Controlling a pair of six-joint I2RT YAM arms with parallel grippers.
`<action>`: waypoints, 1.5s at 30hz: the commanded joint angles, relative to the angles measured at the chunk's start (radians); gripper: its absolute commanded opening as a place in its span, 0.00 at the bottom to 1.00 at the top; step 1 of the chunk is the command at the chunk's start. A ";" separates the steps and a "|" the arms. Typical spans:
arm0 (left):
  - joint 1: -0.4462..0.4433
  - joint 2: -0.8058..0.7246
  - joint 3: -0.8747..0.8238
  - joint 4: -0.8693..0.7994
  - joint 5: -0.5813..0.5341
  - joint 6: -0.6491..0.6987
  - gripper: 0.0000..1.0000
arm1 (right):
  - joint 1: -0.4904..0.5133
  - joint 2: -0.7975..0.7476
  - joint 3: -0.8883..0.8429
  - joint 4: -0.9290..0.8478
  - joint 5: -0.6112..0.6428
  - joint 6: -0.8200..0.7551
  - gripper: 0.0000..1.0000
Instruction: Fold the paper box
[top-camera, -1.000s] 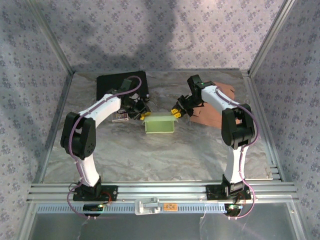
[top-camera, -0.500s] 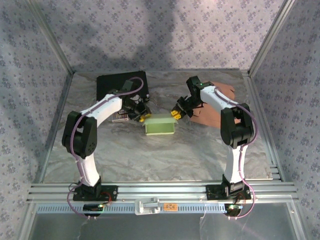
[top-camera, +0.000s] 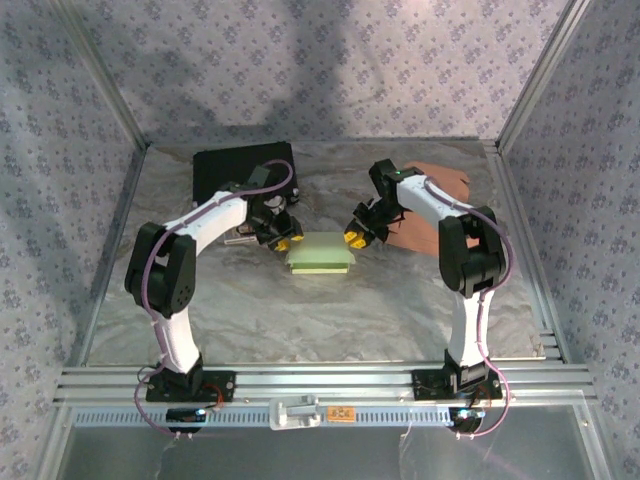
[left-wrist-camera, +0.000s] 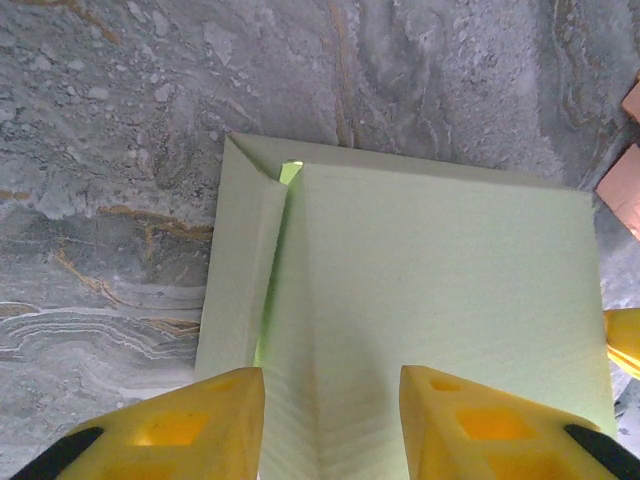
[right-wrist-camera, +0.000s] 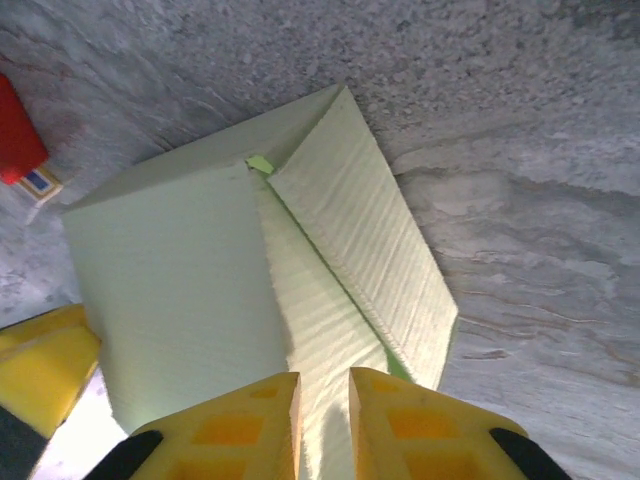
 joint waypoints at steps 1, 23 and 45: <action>-0.012 -0.003 -0.023 -0.026 -0.019 0.040 0.41 | 0.017 0.019 0.042 -0.072 0.055 -0.075 0.24; -0.028 -0.061 -0.118 0.058 -0.057 0.053 0.42 | 0.063 0.076 -0.043 -0.038 0.158 -0.207 0.40; -0.017 -0.041 -0.157 0.154 -0.018 0.087 0.26 | -0.004 -0.072 -0.223 0.318 0.009 -0.269 0.54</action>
